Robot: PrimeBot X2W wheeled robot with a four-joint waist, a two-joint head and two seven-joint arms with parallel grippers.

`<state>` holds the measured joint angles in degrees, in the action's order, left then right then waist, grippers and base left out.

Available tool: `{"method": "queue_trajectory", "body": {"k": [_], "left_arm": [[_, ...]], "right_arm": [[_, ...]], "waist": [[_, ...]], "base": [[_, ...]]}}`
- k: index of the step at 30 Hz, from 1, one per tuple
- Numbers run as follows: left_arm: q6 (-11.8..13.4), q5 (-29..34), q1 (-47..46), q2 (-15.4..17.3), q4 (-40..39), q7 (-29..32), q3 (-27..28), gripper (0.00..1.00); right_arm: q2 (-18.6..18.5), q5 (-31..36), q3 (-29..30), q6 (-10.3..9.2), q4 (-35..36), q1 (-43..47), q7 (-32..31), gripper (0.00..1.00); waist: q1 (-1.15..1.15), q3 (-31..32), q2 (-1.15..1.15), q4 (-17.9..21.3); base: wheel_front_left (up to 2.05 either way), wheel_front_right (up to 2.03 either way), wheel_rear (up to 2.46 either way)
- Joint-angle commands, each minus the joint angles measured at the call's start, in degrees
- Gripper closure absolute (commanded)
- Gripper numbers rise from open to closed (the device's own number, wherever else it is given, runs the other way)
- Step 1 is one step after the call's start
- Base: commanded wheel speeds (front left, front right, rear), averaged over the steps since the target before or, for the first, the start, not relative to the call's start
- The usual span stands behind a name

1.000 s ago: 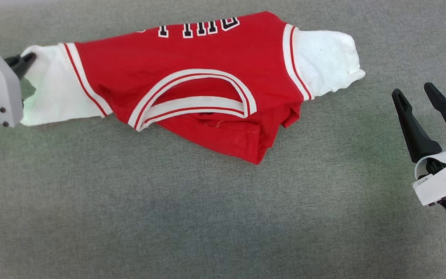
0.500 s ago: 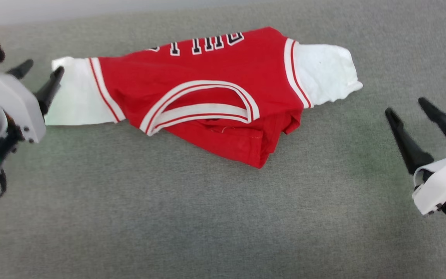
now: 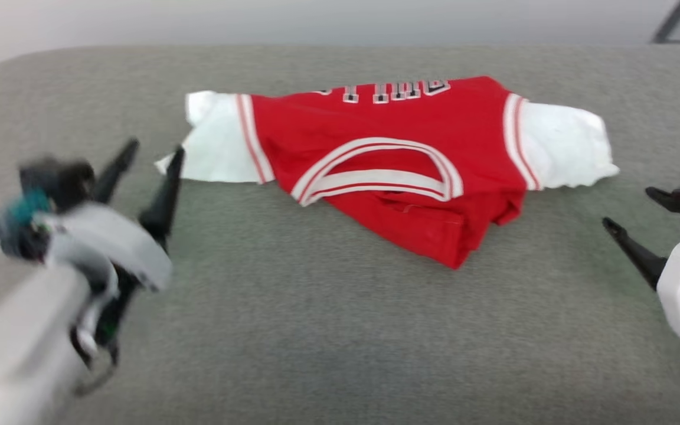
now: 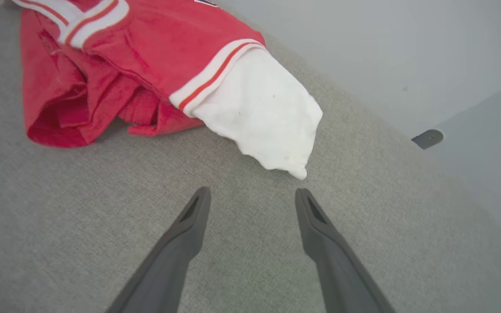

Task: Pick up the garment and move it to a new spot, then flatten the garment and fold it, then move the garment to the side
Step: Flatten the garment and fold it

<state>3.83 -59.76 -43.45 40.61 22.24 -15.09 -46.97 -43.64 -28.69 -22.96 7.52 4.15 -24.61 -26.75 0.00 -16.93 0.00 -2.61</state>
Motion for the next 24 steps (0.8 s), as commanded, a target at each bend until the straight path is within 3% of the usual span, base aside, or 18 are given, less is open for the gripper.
{"method": "queue_trajectory", "body": {"k": [1,5,9,15,22,24], "left_arm": [[1.22,1.66,2.30,-0.43,-1.61,-0.04,2.16,0.00],[4.96,10.96,14.38,-4.32,-11.32,-0.02,12.51,0.00],[4.72,19.11,22.52,-8.69,-17.70,-0.04,19.53,0.00],[1.58,26.63,28.79,-15.00,-21.18,-0.03,26.10,0.00],[-2.76,30.38,30.13,-19.14,-20.66,-0.03,31.68,0.00],[-4.01,31.08,29.88,-19.55,-20.16,-0.03,32.85,0.00]], "right_arm": [[-0.94,-0.92,-0.94,-0.06,-0.46,-1.18,-0.09,0.00],[-4.42,-3.07,-6.33,-0.06,-3.94,-6.38,-0.73,0.00],[-7.31,-4.67,-12.47,-0.06,-7.82,-11.73,-1.01,0.00],[-10.98,-6.42,-21.45,-0.06,-13.07,-18.41,-0.59,0.00],[-12.57,-8.17,-30.20,-0.06,-17.02,-23.98,0.70,0.00],[-12.54,-8.42,-32.25,-0.06,-17.92,-25.09,1.54,0.56]], "waist": [[0.00,0.78,0.00,-3.57],[0.00,-0.07,0.00,-6.42],[0.00,-1.48,0.00,-9.02],[0.00,-3.16,0.00,-12.17],[0.00,-5.00,0.00,-13.57],[0.00,-5.42,0.00,-13.57]], "base": [[0.00,0.00,0.00],[0.00,0.00,0.00],[0.00,0.00,0.00],[0.00,0.00,0.00],[0.00,0.00,0.00],[0.00,0.00,0.00]]}}
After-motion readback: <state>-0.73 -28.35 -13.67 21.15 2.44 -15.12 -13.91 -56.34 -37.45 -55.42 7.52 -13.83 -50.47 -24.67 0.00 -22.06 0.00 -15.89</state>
